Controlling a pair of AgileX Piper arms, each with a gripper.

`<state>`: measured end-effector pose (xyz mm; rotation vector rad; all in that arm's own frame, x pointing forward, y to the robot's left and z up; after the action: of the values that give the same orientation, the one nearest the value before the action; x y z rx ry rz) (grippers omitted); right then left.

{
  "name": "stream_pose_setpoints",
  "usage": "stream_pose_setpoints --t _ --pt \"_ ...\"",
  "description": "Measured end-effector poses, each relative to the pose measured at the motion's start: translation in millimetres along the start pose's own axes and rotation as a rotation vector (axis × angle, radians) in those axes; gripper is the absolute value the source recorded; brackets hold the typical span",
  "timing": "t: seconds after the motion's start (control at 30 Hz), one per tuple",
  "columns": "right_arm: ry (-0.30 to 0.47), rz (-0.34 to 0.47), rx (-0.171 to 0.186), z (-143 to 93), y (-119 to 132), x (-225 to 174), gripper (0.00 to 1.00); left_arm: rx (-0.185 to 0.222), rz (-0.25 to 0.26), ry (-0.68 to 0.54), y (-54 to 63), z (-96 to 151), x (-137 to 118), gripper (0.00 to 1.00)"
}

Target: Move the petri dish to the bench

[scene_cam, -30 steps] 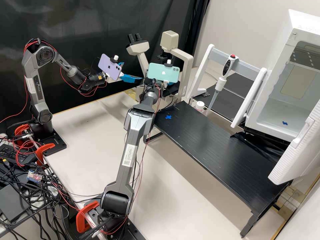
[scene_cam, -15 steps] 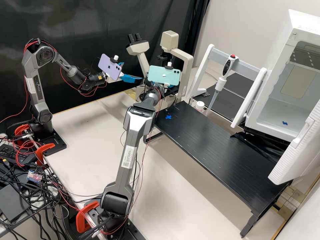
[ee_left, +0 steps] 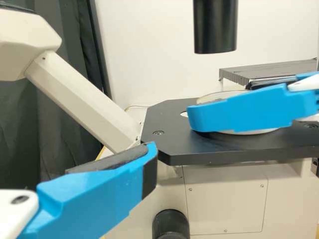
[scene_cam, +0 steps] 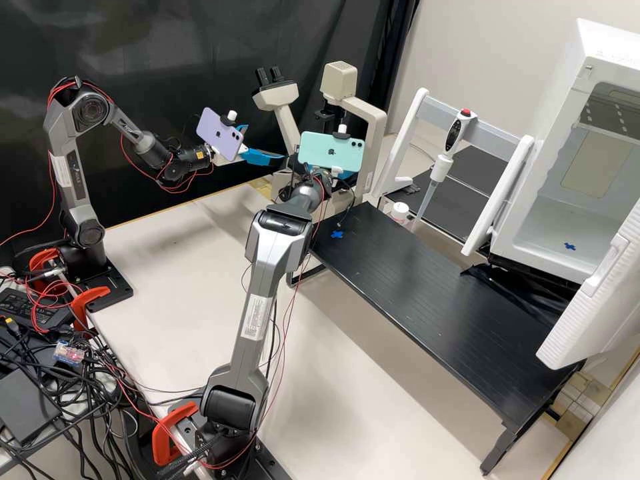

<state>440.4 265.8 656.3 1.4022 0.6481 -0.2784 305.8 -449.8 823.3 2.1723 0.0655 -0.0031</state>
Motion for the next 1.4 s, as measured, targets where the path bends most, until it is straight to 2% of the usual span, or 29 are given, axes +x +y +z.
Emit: stream_pose_setpoints --t 0.13,0.17,0.2,0.23,0.27,0.33,0.37,0.4,0.5,0.6,0.7,0.83,1.4 --pt "0.027 0.021 -0.006 -2.3 6.0 -7.3 0.00 0.000 0.000 0.000 0.0 0.0 0.0 1.00" --pt "0.026 0.023 -0.021 -1.7 5.9 -9.1 0.00 0.000 0.000 0.000 0.0 0.0 0.0 1.00" --pt "0.022 0.024 -0.010 -0.4 5.0 -9.7 0.00 0.000 0.000 0.000 0.0 0.0 0.0 1.00" --pt "0.022 0.029 -0.017 0.3 4.6 -10.7 0.00 0.000 0.000 0.000 0.0 0.0 0.0 1.00" --pt "0.021 0.033 -0.004 1.0 4.3 -11.3 0.00 0.000 0.000 0.000 0.0 0.0 0.0 1.00" --pt "0.019 0.043 -0.019 2.0 4.2 -12.2 0.00 0.000 0.000 0.000 0.0 0.0 0.0 1.00" --pt "0.019 0.052 -0.008 2.1 4.9 -12.7 0.00 0.000 0.000 0.000 0.0 0.0 0.0 1.00" --pt "0.015 0.058 -0.019 3.4 4.5 -12.7 0.00 0.000 0.000 0.000 0.0 0.0 0.0 1.00" --pt "0.002 0.077 -0.007 5.7 5.0 -12.8 0.00 0.000 0.000 0.000 0.0 0.0 0.0 1.00" --pt "-0.010 0.092 -0.015 5.1 4.0 -12.8 0.00 0.000 0.000 0.000 0.0 0.0 0.0 1.00" --pt "-0.024 0.120 -0.050 3.7 2.6 -13.0 0.00 0.000 0.000 0.000 0.0 0.0 0.0 1.00" --pt "-0.042 0.137 -0.043 2.5 0.6 -13.2 0.00 0.000 0.000 0.000 0.0 0.0 0.0 1.00" --pt "-0.027 0.149 -0.090 -9.3 1.7 -12.9 0.00 0.000 0.000 0.000 0.0 0.0 0.0 1.00"
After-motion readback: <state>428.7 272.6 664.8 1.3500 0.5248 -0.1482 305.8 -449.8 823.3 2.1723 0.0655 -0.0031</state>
